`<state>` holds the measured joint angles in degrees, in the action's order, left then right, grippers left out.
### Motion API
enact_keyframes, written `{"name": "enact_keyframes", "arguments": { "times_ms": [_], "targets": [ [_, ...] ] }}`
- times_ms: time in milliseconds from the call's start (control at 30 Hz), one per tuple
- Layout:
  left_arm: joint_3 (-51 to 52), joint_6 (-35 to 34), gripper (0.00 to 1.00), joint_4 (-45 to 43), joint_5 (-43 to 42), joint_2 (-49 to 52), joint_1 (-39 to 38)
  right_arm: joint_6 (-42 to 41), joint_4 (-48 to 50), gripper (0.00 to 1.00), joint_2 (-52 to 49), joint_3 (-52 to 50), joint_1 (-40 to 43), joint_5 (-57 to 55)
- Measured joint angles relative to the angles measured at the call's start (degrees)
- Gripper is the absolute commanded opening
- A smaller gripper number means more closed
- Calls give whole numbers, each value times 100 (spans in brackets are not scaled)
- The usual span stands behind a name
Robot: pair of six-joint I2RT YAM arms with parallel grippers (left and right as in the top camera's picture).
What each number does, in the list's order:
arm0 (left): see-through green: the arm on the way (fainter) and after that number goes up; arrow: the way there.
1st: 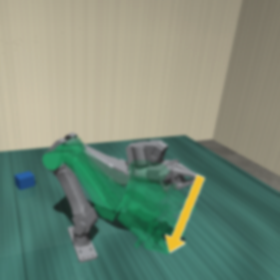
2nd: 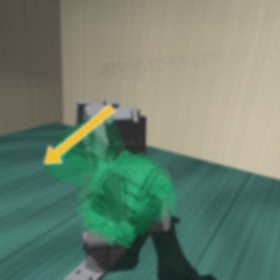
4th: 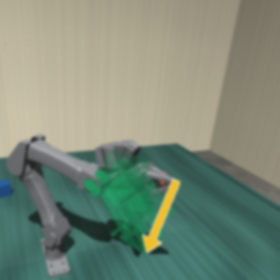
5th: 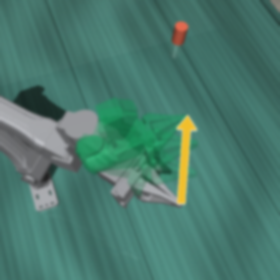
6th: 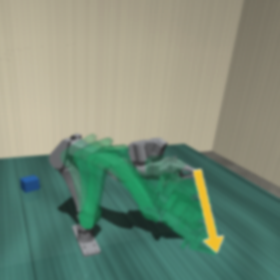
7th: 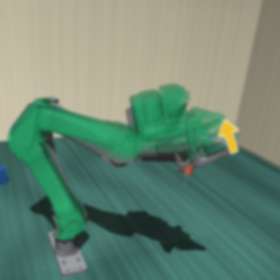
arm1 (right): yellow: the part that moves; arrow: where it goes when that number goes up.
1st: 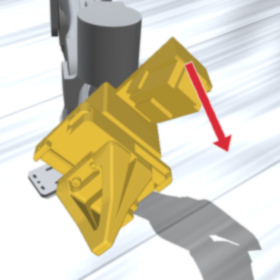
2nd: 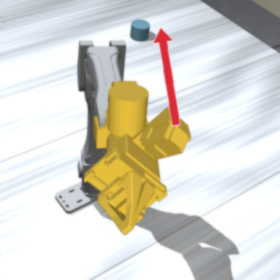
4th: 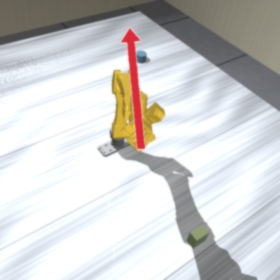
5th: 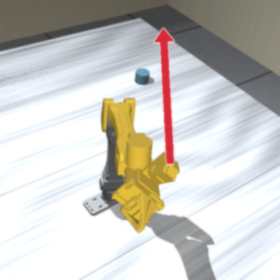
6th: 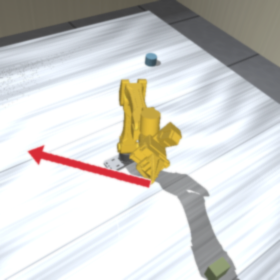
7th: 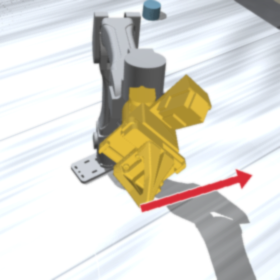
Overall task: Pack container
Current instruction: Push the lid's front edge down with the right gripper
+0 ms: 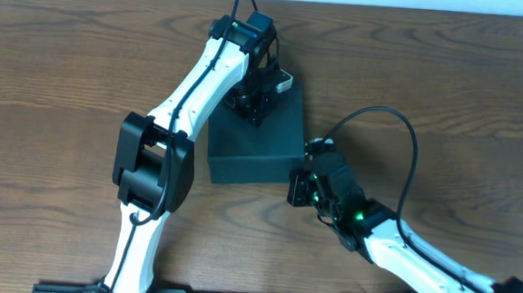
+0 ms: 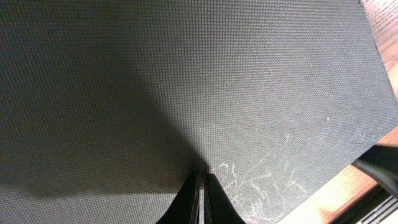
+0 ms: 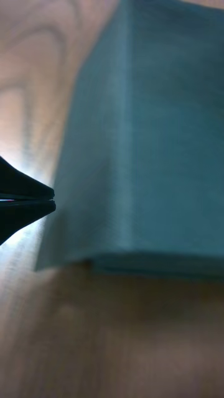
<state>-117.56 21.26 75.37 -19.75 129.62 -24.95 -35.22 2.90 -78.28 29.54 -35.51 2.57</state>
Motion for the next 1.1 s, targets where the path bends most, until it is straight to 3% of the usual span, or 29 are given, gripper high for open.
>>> {"name": "enact_keyframes", "arguments": {
  "times_ms": [233, 533, 667, 933, 1100],
  "targets": [
    [0, -2, 6, -2, -52, 0, 4, -120, 859, 1, -800, -11, -37, -188],
    [0, -2, 6, 0, -66, 0, 4, -149, 855, 2, -863, -11, -37, -22],
    [0, -2, 6, -2, -68, 0, 4, -212, 365, 2, -538, -11, 31, 157],
    [2, 0, 6, -17, -107, 0, 4, -315, -1233, 1, 1226, -4, 463, -162],
    [2, -2, 6, -28, -129, 0, 4, -431, -1320, 1, 1141, -4, 474, -278]
  ]
}}
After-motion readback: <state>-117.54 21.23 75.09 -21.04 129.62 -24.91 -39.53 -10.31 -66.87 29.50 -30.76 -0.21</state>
